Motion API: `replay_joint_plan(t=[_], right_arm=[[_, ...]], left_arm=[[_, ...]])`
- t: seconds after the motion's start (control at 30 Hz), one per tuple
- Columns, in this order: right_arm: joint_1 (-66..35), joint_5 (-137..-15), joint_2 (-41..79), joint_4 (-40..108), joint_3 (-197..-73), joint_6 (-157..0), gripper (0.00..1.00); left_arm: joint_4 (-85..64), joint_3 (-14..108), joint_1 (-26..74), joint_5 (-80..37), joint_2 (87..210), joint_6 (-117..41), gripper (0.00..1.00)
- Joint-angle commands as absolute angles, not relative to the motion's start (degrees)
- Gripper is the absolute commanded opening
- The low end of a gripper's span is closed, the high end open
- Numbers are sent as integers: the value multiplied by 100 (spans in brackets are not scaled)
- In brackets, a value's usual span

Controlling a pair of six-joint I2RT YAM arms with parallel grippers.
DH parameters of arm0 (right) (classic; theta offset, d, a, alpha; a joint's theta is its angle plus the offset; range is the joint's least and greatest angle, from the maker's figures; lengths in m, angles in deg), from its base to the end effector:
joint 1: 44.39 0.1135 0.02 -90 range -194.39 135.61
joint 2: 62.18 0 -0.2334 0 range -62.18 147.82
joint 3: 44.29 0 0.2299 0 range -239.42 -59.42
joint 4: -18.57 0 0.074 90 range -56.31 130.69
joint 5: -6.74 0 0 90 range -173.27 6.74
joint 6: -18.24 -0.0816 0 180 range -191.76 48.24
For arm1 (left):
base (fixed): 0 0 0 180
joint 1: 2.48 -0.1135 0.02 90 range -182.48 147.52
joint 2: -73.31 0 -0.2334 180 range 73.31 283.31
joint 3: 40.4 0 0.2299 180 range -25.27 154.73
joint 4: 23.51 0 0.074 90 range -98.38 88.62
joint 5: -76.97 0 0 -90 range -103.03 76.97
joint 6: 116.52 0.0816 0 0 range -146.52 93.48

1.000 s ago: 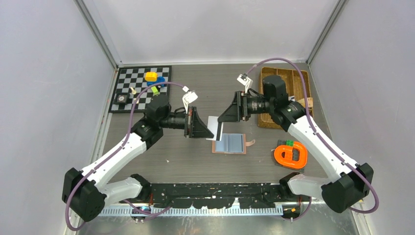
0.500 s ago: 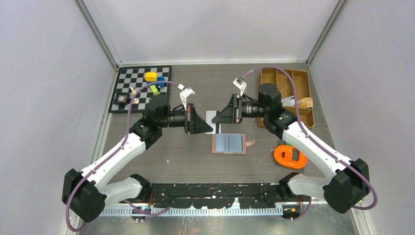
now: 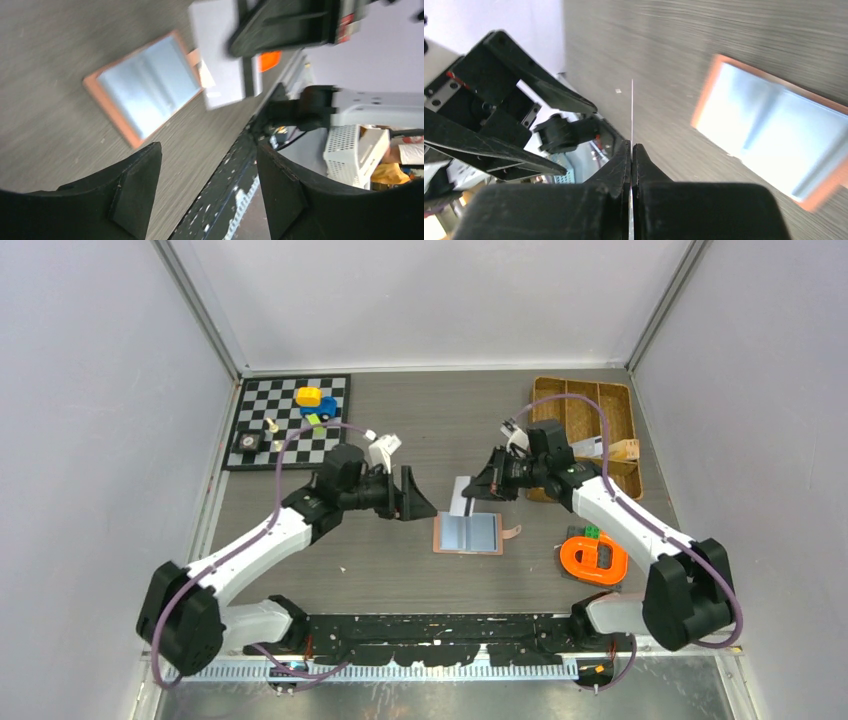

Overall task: Put the credit cards into the card holder
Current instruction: Insert the credit card into the card holder.

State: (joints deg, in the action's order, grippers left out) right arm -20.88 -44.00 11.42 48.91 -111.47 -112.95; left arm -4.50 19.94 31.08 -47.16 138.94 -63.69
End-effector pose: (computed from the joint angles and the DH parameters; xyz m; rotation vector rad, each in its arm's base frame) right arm 0.2476 0.1640 0.2296 -0.0542 2.3959 1.3435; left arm 0.2094 -0.1938 0.2467 0.3587 2.1655 -1.3436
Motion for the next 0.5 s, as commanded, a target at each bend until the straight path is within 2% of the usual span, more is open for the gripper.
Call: replay_joint_plan(t=[0.0, 0.23, 0.47], right_arm=[[-2464, -4693, 1346, 5554, -10857, -10759, 1], [-2704, -4730, 1814, 5520, -10520, -10416, 0], [-2712, -4767, 2244, 5273, -10390, -10183, 1]], left_arm=[[-173, 1680, 3379, -3802, 14489, -6589, 71], [-755, 1516, 3557, -3688, 15407, -6799, 71], [-1085, 1661, 3571, -3860, 16094, -6768, 64]])
